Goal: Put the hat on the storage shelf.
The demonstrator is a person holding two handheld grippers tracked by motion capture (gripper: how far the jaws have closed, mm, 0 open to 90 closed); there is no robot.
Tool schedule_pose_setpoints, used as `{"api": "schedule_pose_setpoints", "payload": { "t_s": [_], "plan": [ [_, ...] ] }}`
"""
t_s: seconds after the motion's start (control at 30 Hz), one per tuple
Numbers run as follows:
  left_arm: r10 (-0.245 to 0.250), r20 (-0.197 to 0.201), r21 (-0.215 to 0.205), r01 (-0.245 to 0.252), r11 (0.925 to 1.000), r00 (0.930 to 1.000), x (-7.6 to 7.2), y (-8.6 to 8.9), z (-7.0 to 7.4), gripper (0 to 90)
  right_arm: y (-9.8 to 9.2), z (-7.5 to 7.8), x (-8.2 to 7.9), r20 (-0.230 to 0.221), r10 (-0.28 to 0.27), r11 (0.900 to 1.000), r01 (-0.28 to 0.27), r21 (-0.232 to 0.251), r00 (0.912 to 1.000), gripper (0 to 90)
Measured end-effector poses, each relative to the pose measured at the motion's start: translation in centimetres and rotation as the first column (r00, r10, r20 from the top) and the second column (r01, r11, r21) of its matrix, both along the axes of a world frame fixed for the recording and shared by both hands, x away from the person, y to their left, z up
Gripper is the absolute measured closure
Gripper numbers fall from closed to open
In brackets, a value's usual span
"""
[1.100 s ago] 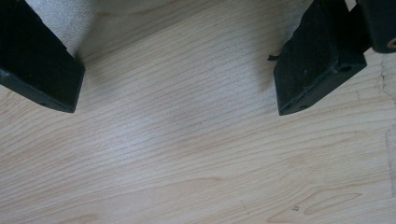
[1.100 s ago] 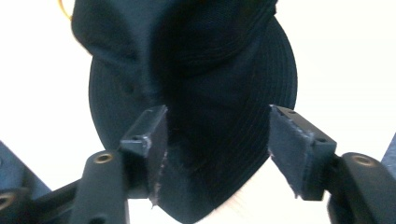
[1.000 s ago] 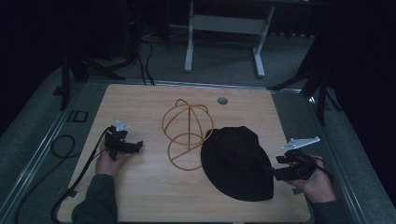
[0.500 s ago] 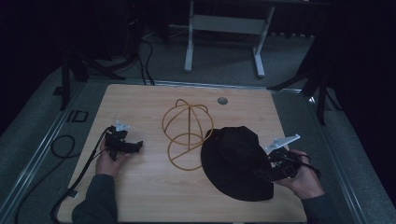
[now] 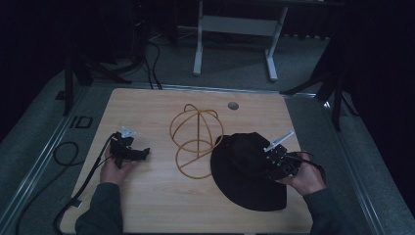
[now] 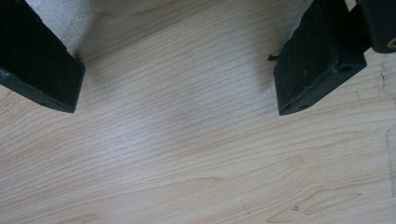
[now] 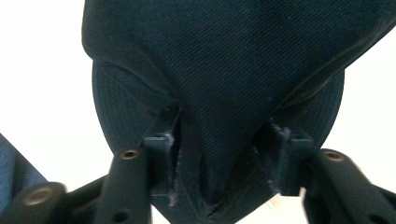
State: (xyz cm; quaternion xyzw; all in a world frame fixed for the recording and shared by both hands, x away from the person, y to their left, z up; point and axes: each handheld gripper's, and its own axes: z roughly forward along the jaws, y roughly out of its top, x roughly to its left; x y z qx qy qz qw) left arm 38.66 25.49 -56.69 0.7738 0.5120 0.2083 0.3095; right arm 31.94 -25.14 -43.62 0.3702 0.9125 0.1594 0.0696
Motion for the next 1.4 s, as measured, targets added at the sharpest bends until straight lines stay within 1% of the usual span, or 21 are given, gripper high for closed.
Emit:
{"api": "schedule_pose_setpoints", "payload": {
  "t_s": [0.1,0.23,0.4,0.43,0.53,0.73,0.87,1.03,1.23,1.33,1.4],
  "plan": [
    [0.0,0.0,0.0,0.0,1.0,1.0,0.0,0.0,0.0,2.0,0.0,0.2,0.5,-0.023,0.001,1.0,-0.002,-0.011,0.9997,62.1],
    [0.0,0.0,0.0,0.0,1.0,1.0,0.0,0.0,0.0,2.0,0.1,0.3,0.9,-0.06,0.004,1.0,-0.005,-0.022,0.9982,66.8],
    [0.0,0.0,0.0,0.0,1.0,1.0,0.0,0.0,0.0,2.0,0.5,0.4,1.3,-0.091,0.029,0.999,-0.033,-0.042,0.9954,77.0],
    [0.0,0.0,0.0,0.0,1.0,1.0,0.0,0.0,0.0,2.0,0.5,0.4,1.3,-0.091,0.029,0.999,-0.033,-0.042,0.9954,77.0],
    [0.0,0.0,0.0,0.0,1.0,1.0,0.0,0.0,0.0,2.0,0.7,0.3,1.5,-0.09,0.039,0.998,-0.043,-0.041,0.9951,81.5],
    [0.0,0.0,0.0,0.0,1.0,1.0,0.0,0.0,0.0,2.0,0.6,0.8,1.7,-0.09,0.038,0.998,-0.042,-0.049,0.9952,82.7],
    [0.0,0.0,0.0,0.0,1.0,1.0,0.0,0.0,0.0,2.0,0.5,1.3,1.9,-0.074,0.036,0.998,-0.04,-0.049,0.9966,83.2],
    [0.0,0.0,0.0,0.0,1.0,1.0,0.0,0.0,0.0,2.0,0.4,1.8,2.0,-0.056,0.047,0.998,-0.05,-0.049,0.9973,83.4],
    [0.0,0.0,0.0,0.0,1.0,1.0,0.0,0.0,0.0,2.0,0.1,2.7,2.2,-0.044,0.057,0.997,-0.059,-0.05,0.9974,83.4],
    [0.0,0.0,0.0,0.0,1.0,1.0,0.0,0.0,0.0,2.0,-0.1,3.1,2.2,-0.04,0.064,0.996,-0.066,-0.059,0.9971,83.5],
    [0.0,0.0,0.0,0.0,1.0,1.0,0.0,0.0,0.0,2.0,-0.1,3.4,2.1,-0.026,0.073,0.995,-0.074,-0.063,0.997,83.5]
  ]
}}
